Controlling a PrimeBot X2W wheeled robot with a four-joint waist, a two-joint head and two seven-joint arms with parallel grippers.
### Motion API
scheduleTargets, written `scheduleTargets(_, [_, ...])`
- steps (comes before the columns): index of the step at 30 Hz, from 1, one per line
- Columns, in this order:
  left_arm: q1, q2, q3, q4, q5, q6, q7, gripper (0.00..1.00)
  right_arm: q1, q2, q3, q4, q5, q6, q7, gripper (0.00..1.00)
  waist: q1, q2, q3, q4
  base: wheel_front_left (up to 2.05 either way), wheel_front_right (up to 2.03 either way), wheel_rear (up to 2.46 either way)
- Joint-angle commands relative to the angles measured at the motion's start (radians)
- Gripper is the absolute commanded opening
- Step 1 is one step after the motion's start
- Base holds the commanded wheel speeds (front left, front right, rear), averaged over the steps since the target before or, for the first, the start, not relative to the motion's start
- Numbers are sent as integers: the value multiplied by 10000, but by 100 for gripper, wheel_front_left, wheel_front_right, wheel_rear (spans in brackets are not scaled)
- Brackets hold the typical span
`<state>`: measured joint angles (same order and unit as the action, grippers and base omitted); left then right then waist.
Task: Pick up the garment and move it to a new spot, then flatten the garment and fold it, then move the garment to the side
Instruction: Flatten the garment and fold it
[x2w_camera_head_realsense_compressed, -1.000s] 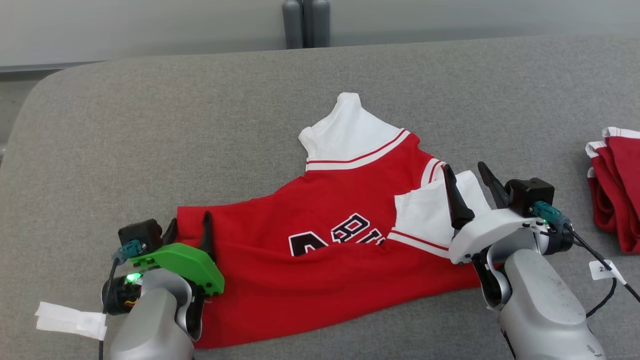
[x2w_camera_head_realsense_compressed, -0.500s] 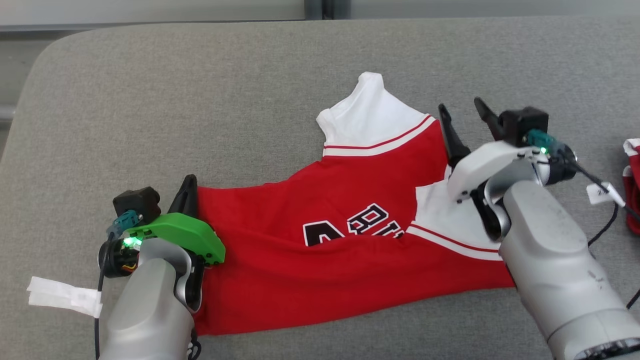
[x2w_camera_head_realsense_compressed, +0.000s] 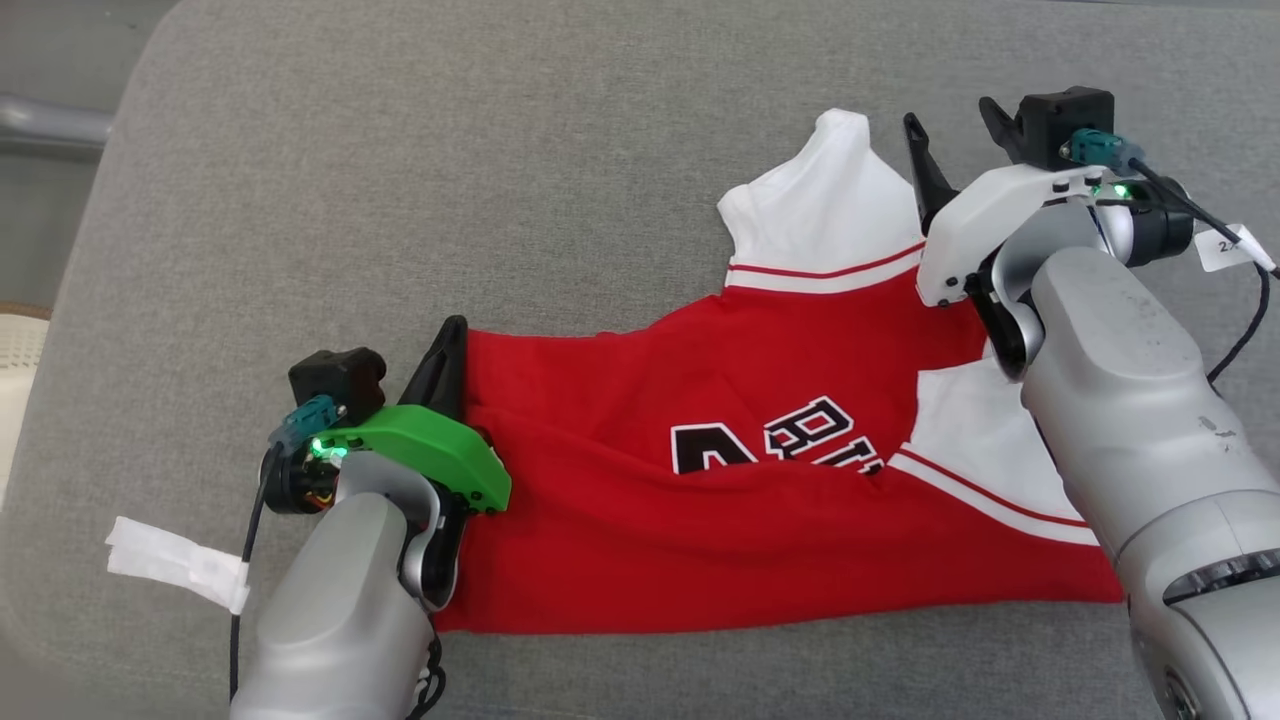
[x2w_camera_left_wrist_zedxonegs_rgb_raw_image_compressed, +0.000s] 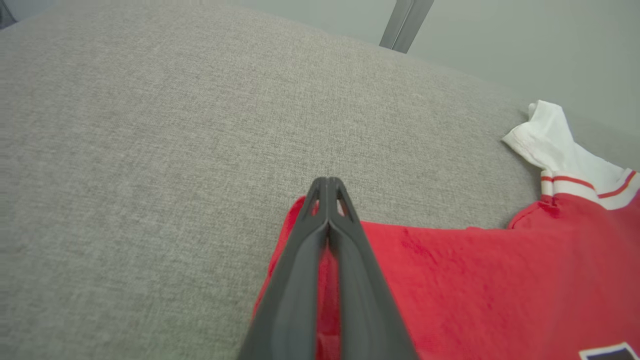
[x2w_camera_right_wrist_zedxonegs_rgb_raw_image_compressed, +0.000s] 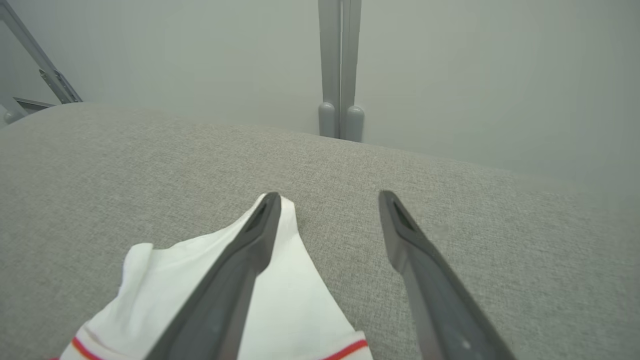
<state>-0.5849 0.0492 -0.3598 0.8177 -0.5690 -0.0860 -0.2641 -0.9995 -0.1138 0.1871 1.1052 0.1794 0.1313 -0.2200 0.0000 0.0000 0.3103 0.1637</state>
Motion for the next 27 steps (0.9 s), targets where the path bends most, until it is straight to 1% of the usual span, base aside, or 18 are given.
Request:
scheduleTargets(1, [-202,34,-125,-109,-120,67,3,0,-254,-60,80,247,-33,-12,171,100,0,0,159,301,0,0,0])
scheduleTargets(7, [-303,36,-799,-422,-450,268,4,0,-859,-170,432,1153,161,-11,982,100,0,0,347,820,0,0,0])
scheduleTargets(10, [-410,36,-1046,-499,-636,350,4,0,-1063,-280,656,1320,250,-12,1185,100,0,0,472,1005,0,0,0])
scheduleTargets(13, [-520,34,-1284,-494,-843,346,2,0,-1217,-438,914,1462,88,-12,1378,100,0,0,593,1176,0,0,0])
scheduleTargets(19, [-793,36,-1770,-587,-1188,390,2,0,-1432,-629,958,1680,70,-12,1725,100,0,0,886,1583,0,0,0])
scheduleTargets(22, [-921,34,-1912,-649,-1340,439,3,0,-1505,-644,1042,1758,52,-12,2121,100,0,0,1055,1707,0,0,0])
scheduleTargets(23, [-950,34,-1931,-664,-1374,450,3,0,-1522,-630,1088,1775,42,-11,2225,73,0,0,1093,1721,0,0,0])
scheduleTargets(24, [-973,34,-1947,-671,-1384,457,3,0,-1548,-632,1099,1782,69,-11,2114,53,0,0,1128,1728,0,0,0])
scheduleTargets(25, [-988,34,-1946,-669,-1395,476,3,0,-1557,-655,1122,1786,44,-12,2060,0,0,0,1150,1725,0,0,0])
scheduleTargets(27, [-1023,34,-1898,-653,-1381,494,3,0,-1563,-686,1128,1811,68,-15,1991,0,0,0,1164,1688,0,0,0])
